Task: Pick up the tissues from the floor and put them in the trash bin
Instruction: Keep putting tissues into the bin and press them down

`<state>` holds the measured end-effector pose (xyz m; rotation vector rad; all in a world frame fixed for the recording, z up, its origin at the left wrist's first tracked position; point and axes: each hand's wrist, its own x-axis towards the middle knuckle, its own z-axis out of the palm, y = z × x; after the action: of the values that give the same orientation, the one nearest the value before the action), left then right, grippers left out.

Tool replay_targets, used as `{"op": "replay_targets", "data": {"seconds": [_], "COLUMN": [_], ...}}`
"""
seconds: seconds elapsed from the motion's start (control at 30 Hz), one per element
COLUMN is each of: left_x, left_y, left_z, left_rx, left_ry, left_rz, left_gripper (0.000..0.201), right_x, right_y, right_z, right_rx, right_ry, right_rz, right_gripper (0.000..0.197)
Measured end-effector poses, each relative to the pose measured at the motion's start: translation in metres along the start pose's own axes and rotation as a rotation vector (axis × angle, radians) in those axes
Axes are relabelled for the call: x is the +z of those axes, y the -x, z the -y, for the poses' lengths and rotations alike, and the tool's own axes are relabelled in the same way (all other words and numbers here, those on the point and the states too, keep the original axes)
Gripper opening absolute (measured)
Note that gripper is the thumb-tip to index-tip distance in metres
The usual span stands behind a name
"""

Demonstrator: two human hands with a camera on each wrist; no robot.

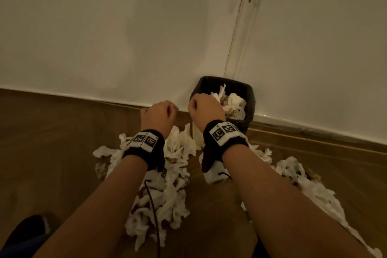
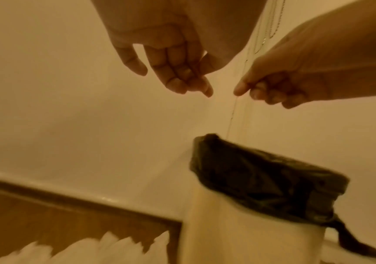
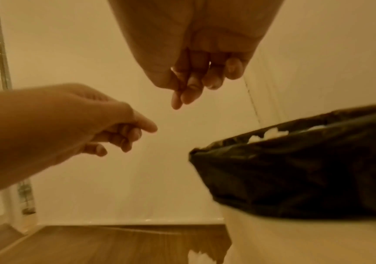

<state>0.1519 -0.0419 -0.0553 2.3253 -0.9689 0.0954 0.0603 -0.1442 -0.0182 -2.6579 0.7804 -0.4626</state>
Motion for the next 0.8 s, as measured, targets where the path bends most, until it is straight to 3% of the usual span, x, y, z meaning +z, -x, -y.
{"op": "replay_targets", "data": {"seconds": [0.23,0.37,0.5,0.57,0.67,0.8], "left_x": [-0.005,-0.002,0.006,0.010,0.016,0.023], "left_y": [0.040,0.061,0.086,0.105,0.133,0.152], "left_z": [0.079,0.122,0.150,0.161,0.168,0.175], "left_rx": [-0.218,-0.328,-0.436,-0.634,-0.987,-1.079], "left_ry": [0.007,0.016,-0.109,-0.131,0.029,0.131], "left_rz": [0.287,0.380,0.523,0.478,0.360,0.387], "left_gripper": [0.025,0.021,0.023,0.026,0.041,0.065], "right_x": [0.051,0.088,0.121,0.137,0.160,0.179], "right_y": [0.007,0.012,0.020,0.025,0.034,0.040], "right_z": [0.020,0.027,0.032,0.033,0.036,0.037], "right_rx": [0.007,0.033,0.038,0.064,0.082,0.081], "right_ry": [-0.097,-0.078,-0.041,-0.036,-0.039,-0.028], "right_rz": [0.337,0.520,0.575,0.591,0.594,0.617], "right_gripper": [0.023,0.022,0.021,0.023,0.024,0.022]}}
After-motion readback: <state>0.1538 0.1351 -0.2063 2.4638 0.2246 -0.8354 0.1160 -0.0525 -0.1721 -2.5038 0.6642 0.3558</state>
